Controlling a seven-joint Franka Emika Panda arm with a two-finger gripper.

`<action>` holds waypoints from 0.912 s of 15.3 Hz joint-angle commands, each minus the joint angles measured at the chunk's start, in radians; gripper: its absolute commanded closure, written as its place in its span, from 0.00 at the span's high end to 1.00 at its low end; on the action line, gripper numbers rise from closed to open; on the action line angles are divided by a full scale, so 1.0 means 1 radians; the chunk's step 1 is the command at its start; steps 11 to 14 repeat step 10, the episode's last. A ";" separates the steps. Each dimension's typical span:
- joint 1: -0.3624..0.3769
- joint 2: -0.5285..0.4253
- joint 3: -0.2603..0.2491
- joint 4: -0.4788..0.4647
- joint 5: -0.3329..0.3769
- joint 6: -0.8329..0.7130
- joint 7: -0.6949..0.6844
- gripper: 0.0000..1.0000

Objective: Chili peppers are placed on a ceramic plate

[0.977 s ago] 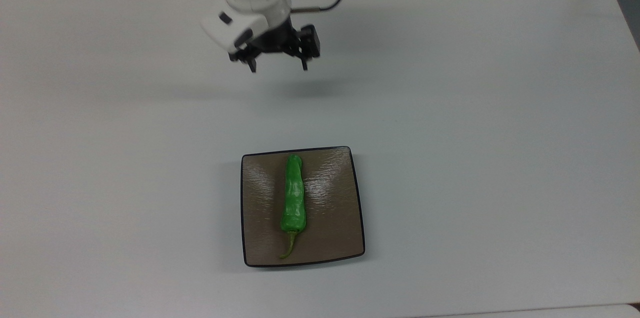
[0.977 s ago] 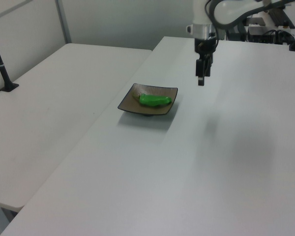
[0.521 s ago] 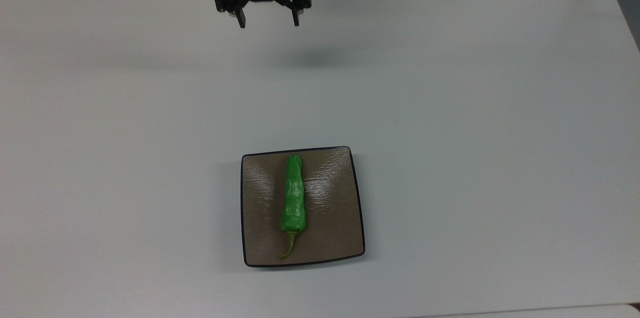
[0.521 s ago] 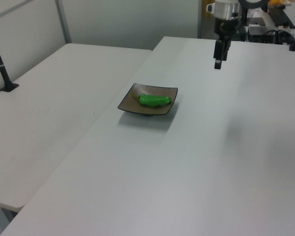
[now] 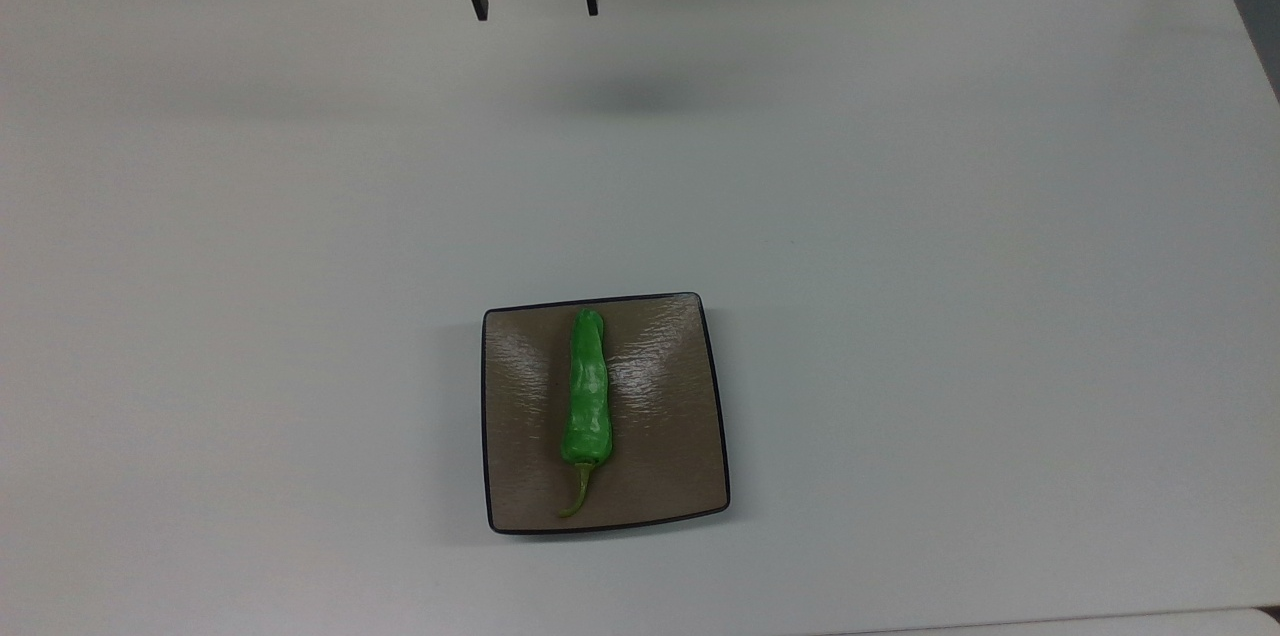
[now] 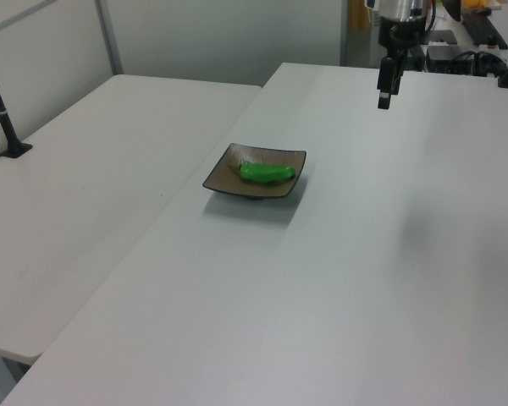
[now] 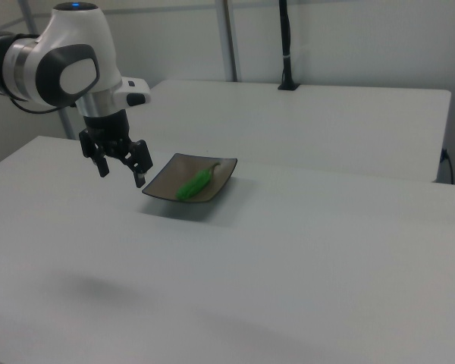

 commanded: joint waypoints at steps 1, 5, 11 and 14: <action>0.013 -0.031 0.009 -0.021 -0.104 -0.064 0.002 1.00; 0.010 -0.032 0.009 -0.017 -0.101 -0.069 -0.007 1.00; 0.005 -0.024 0.009 -0.018 -0.093 -0.055 -0.007 1.00; 0.005 -0.024 0.009 -0.018 -0.093 -0.055 -0.007 1.00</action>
